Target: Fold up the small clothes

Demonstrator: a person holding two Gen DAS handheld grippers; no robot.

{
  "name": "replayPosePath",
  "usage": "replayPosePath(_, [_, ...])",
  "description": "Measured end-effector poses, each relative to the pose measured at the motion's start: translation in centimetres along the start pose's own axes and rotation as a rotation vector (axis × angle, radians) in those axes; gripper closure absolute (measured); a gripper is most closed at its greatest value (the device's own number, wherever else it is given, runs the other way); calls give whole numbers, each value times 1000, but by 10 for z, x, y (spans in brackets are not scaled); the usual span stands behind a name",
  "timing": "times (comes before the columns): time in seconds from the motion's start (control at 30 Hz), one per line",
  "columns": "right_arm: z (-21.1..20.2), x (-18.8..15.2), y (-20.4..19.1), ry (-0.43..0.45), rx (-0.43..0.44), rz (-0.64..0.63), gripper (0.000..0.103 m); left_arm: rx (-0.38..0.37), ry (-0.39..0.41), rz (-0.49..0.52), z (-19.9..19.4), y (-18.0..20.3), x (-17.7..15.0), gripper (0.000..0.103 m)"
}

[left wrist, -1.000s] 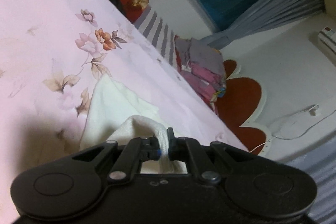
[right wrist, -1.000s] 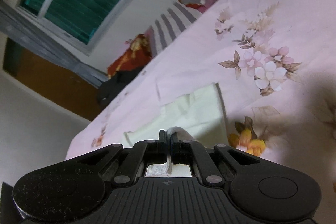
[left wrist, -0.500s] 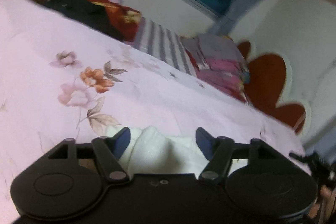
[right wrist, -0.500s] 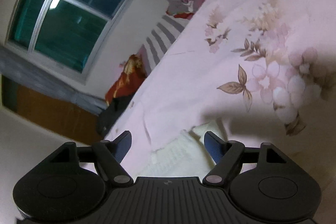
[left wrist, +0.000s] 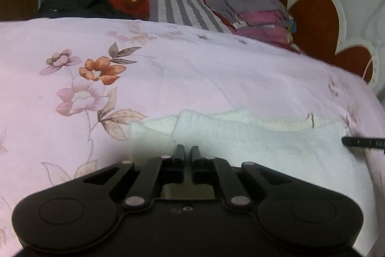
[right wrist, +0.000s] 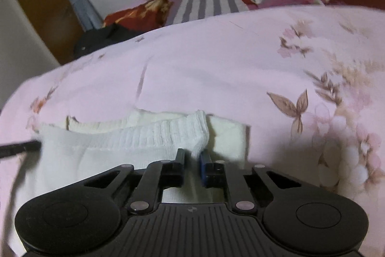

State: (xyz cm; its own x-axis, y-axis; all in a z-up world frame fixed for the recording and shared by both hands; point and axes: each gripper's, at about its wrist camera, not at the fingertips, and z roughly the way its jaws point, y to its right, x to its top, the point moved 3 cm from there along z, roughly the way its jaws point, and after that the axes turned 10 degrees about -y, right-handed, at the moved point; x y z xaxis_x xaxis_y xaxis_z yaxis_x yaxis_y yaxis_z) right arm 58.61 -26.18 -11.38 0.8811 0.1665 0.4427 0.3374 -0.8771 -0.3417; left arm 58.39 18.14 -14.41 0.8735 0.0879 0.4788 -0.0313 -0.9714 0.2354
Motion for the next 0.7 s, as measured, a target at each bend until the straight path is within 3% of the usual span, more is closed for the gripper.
replayPosePath(0.2, [8,-5,-4,54,-108,-33,101,34,63,14,-2,1,-4,102])
replayPosePath(0.37, [-5,-5,-6,147,-95,-6,101,27,123,41,-9,4,-2,102])
replayPosePath(0.5, [7,-7,-2,79,-136,-3,101,17,68,16,5,-2,-2,101])
replayPosePath(0.57, [8,-6,0,62,-122,15,101,-1,57,-24,1,-7,0,93])
replayPosePath(0.6, [3,-2,2,63,-122,46,100,9,63,-56,-5,-9,1,77])
replayPosePath(0.67, [-10,3,0,121,-171,86,80,84,163,-32,-26,1,0,58])
replayPosePath(0.7, [-20,2,-6,179,-175,87,53,67,194,3,-31,13,0,54])
